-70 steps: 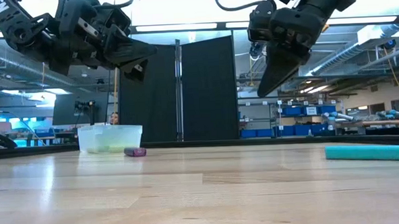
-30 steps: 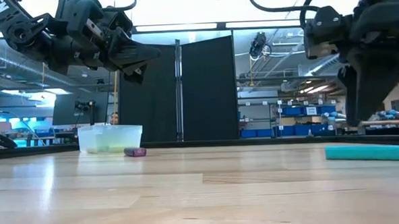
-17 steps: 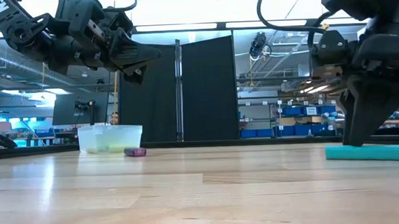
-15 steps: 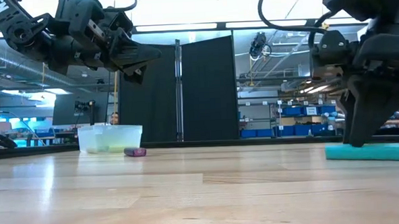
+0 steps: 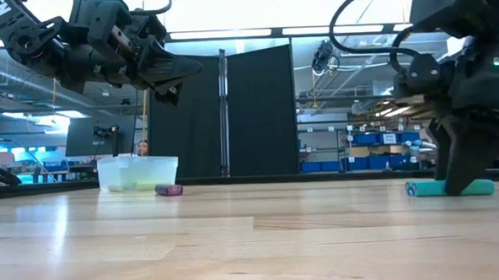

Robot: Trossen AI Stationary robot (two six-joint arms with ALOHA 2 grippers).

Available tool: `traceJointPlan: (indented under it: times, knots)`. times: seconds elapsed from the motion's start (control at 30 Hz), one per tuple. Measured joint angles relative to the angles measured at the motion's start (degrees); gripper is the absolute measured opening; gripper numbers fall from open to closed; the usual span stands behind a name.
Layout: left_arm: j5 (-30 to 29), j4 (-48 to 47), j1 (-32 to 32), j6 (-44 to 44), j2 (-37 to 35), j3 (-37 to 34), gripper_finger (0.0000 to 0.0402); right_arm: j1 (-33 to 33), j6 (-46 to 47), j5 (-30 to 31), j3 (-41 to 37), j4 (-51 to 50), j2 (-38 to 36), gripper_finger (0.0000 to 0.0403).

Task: Sort blocks
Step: Put the blue block into the yellow bin

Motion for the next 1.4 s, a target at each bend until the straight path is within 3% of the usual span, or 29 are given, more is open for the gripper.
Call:
traceJointPlan:
  times: [0.23, 0.4, 0.63, 0.8, 1.0, 1.17, 1.4]
  knots:
    - [-0.02, 0.0, 0.0, 0.09, 0.0, 0.0, 0.0006, -0.72, -4.31, -0.54, 0.07, -1.31, -0.08, 0.0196]
    - [-0.17, 0.0, 0.0, -0.23, 0.0, 0.0, 0.0006, -2.54, -5.86, -3.54, 0.91, -2.56, -0.14, 0.0119]
    - [-1.06, 0.03, -0.01, -0.35, 0.0, 0.0, 0.0006, -4.13, -5.71, -5.94, 9.37, -9.56, 0.03, 0.0113]
    - [-2.87, 0.05, -0.02, -0.4, 0.0, 0.0, 0.0006, -3.83, 0.37, -10.2, 17.93, -15.93, 0.03, 0.0113]
    - [-3.43, 0.07, -0.02, -0.42, -0.01, 0.0, 0.0006, 1.9, 10.5, -17.27, 28.08, -29.17, -0.05, 0.0113]
    - [-3.94, 0.16, -0.02, 0.3, -0.02, 0.0, 0.0006, 10.55, 24.6, -25.72, 28.02, -30.6, -0.06, 0.0113]
    - [-4.26, 1.38, -0.02, 0.04, -0.04, 0.0, 0.0006, 20.6, 46.88, -26.12, 27.49, -36.21, -0.8, 0.0113]
